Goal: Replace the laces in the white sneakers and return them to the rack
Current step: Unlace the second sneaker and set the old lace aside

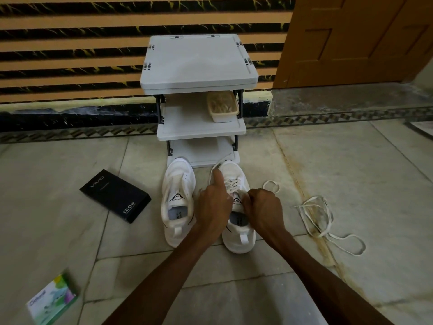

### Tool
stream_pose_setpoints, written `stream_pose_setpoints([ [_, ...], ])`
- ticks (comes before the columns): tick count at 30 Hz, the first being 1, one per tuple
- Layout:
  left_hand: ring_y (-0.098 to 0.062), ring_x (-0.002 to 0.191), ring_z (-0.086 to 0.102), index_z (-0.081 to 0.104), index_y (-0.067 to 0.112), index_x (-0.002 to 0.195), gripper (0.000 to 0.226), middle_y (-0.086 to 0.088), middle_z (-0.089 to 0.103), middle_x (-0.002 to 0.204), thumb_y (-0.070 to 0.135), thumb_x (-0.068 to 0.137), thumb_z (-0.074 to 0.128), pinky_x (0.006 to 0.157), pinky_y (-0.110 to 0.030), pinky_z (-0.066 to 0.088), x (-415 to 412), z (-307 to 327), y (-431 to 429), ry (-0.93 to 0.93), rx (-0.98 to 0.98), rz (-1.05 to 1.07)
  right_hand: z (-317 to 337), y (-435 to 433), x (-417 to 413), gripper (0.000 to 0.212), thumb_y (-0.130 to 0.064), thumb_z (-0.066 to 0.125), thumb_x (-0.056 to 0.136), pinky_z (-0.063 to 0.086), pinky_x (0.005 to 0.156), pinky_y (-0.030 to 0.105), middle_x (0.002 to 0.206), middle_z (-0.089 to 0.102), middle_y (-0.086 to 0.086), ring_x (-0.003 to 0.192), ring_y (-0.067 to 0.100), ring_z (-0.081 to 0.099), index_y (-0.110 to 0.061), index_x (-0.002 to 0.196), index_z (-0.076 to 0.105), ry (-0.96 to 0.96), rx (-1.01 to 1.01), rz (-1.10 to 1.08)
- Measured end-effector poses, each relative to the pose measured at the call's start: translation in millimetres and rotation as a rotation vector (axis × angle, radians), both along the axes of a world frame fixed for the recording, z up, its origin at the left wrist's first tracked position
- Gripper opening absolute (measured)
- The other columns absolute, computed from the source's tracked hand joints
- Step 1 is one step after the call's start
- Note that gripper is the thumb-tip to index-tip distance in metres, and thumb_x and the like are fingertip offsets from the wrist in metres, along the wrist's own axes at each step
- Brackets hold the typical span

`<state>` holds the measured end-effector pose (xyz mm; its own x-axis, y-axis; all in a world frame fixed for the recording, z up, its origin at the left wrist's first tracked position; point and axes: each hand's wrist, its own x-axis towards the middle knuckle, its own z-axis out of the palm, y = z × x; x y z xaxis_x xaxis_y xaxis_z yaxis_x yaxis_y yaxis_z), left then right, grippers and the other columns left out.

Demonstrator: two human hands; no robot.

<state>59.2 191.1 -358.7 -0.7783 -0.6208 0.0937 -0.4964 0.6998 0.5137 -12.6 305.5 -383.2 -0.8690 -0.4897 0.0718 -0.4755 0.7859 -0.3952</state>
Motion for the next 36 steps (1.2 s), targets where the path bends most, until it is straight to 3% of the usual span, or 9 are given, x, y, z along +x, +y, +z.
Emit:
stream_pose_setpoints([
  [3,-0.03,0.079,0.062,0.032,0.009,0.12,0.05,-0.009,0.059,0.089,0.016,0.083,0.066,0.054,-0.025,0.04,5.2,-0.2,-10.7,0.093,0.273,0.182,-7.3,7.7,-7.7,0.041,-0.027,0.06,0.09,0.04,0.047,0.023,0.048,0.055,0.006,0.042,0.015,0.05,-0.007,0.054,0.058,-0.215,-0.294,-0.147],
  [6,-0.03,0.08,0.059,0.034,0.009,0.113,0.048,-0.01,0.055,0.088,0.015,0.081,0.068,0.062,-0.032,0.04,6.4,-2.1,-15.5,0.102,0.367,0.234,-12.3,8.6,-6.2,0.034,-0.025,0.067,0.084,0.055,0.056,0.038,0.048,0.06,0.007,0.047,0.021,0.06,-0.006,0.056,0.066,-0.395,-0.498,-0.307],
  [9,-0.025,0.073,0.057,0.033,0.013,0.105,0.039,-0.007,0.054,0.082,0.013,0.082,0.065,0.055,-0.025,0.035,6.8,-1.4,-15.3,0.089,0.356,0.162,-5.7,3.9,2.4,0.006,-0.02,0.067,0.084,0.052,0.064,0.031,0.079,0.066,-0.001,0.066,0.013,0.061,-0.016,0.089,0.067,-0.149,-0.383,-0.159],
  [12,-0.01,0.061,0.049,0.031,0.017,0.1,0.037,0.001,0.05,0.076,0.013,0.085,0.064,0.043,-0.017,0.03,11.0,0.0,-13.7,0.094,0.276,0.098,6.0,-3.5,7.0,0.06,-0.016,0.078,0.072,0.053,0.075,0.03,0.124,0.052,-0.002,0.1,0.017,0.059,-0.028,0.125,0.053,-0.016,-0.016,0.139],
  [20,-0.015,0.067,0.051,0.032,0.017,0.1,0.036,-0.001,0.053,0.079,0.013,0.085,0.065,0.046,-0.016,0.028,22.0,3.2,-7.5,0.09,0.255,0.116,9.0,-8.1,4.7,0.053,-0.013,0.077,0.071,0.054,0.073,0.038,0.125,0.042,0.0,0.103,0.018,0.049,-0.025,0.118,0.058,-0.049,0.053,0.365],
  [24,-0.024,0.076,0.058,0.033,0.017,0.1,0.038,-0.007,0.059,0.086,0.013,0.081,0.066,0.057,-0.027,0.039,27.3,0.8,-9.6,0.078,0.323,0.192,-5.1,-10.6,2.5,0.015,0.003,0.06,0.073,0.045,0.062,0.033,0.087,0.05,-0.002,0.072,0.006,0.046,-0.011,0.077,0.055,-0.225,-0.373,0.11],
  [28,-0.026,0.077,0.059,0.034,0.016,0.099,0.038,-0.011,0.059,0.088,0.013,0.08,0.067,0.058,-0.029,0.039,26.7,0.4,-9.6,0.077,0.348,0.192,0.9,-9.0,4.4,0.026,0.007,0.062,0.079,0.05,0.067,0.029,0.084,0.058,0.0,0.079,0.018,0.057,-0.017,0.076,0.051,-0.703,-0.811,-0.309],
  [30,-0.026,0.076,0.059,0.035,0.015,0.099,0.037,-0.009,0.059,0.086,0.014,0.08,0.067,0.056,-0.028,0.037,27.4,2.8,-9.2,0.075,0.329,0.165,8.4,-11.3,-0.4,0.025,0.002,0.067,0.08,0.049,0.063,0.024,0.095,0.055,-0.001,0.083,0.016,0.057,-0.015,0.091,0.053,-0.741,-0.694,-0.234],
  [36,-0.014,0.069,0.055,0.036,0.017,0.102,0.037,0.001,0.054,0.082,0.017,0.085,0.068,0.048,-0.017,0.033,29.3,7.3,-8.1,0.065,0.286,0.111,25.9,-22.4,-0.2,0.044,-0.03,0.079,0.075,0.047,0.093,0.035,0.134,0.042,0.002,0.119,0.023,0.042,-0.03,0.115,0.062,-0.043,0.08,0.222],
])
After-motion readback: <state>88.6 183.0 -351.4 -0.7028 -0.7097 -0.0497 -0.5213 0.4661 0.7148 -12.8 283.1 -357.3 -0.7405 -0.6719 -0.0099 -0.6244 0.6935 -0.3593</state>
